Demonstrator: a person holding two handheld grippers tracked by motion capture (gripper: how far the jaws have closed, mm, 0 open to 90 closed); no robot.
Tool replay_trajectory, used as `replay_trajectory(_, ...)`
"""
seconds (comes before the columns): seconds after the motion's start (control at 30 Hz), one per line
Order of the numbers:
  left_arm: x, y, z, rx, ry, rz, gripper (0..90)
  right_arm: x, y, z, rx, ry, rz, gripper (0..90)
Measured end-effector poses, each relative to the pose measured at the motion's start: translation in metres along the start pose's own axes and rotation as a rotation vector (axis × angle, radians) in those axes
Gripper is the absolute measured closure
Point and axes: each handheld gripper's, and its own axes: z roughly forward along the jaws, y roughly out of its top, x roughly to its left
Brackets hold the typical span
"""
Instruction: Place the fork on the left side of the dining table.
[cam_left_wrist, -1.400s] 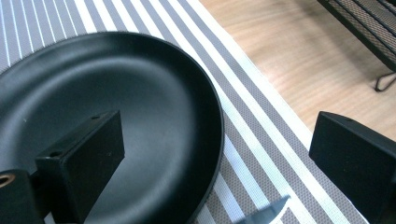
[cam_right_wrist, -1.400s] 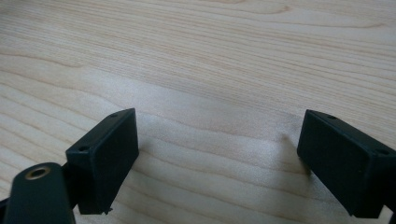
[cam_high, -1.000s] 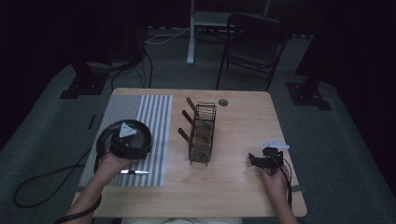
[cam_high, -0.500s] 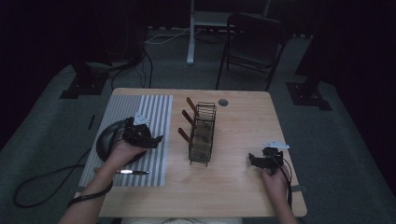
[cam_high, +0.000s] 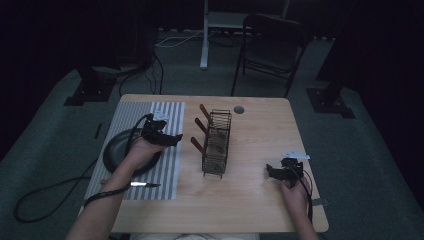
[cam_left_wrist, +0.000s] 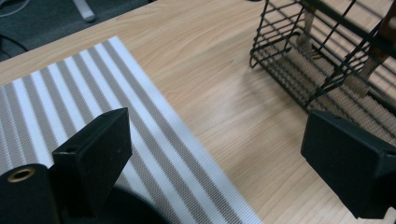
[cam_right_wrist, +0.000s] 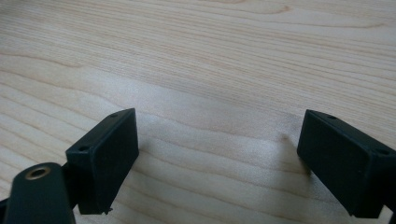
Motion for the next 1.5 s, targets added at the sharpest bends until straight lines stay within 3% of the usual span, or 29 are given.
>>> replay_trajectory(0.33,-0.004,0.029,-0.001,-0.067,-0.001,-0.01,14.1,0.0,0.0,0.0,0.0,0.0,0.0,12.2)
replay_trajectory(0.47,-0.006,0.037,0.001,-0.071,0.007,-0.006,14.3,0.0,0.0,0.0,0.0,0.0,0.0,12.2)
replay_trajectory(0.8,-0.005,0.07,0.007,-0.086,-0.02,-0.034,18.1,0.0,0.0,0.0,0.0,0.0,0.001,12.2)
replay_trajectory(0.87,-0.005,0.07,0.007,-0.086,-0.02,-0.034,18.7,0.0,0.0,0.0,0.0,0.001,0.0,12.2)
replay_trajectory(0.93,-0.008,0.081,0.005,-0.094,-0.036,-0.036,18.7,0.0,0.0,0.0,0.0,0.001,0.0,12.2)
replay_trajectory(1.13,-0.01,0.091,0.002,-0.113,-0.083,-0.067,18.9,0.0,0.0,0.0,0.0,0.0,0.001,12.2)
replay_trajectory(1.2,-0.01,0.094,0.003,-0.109,-0.095,-0.076,24.0,0.0,0.0,0.0,0.0,0.0,0.001,12.2)
replay_trajectory(1.27,-0.012,0.098,0.005,-0.109,-0.082,-0.084,24.3,0.0,0.0,0.0,0.0,0.0,0.001,12.2)
replay_trajectory(1.5,-0.021,0.107,0.021,-0.052,-0.11,-0.087,24.3,0.0,0.0,0.0,0.0,0.0,0.001,12.2)
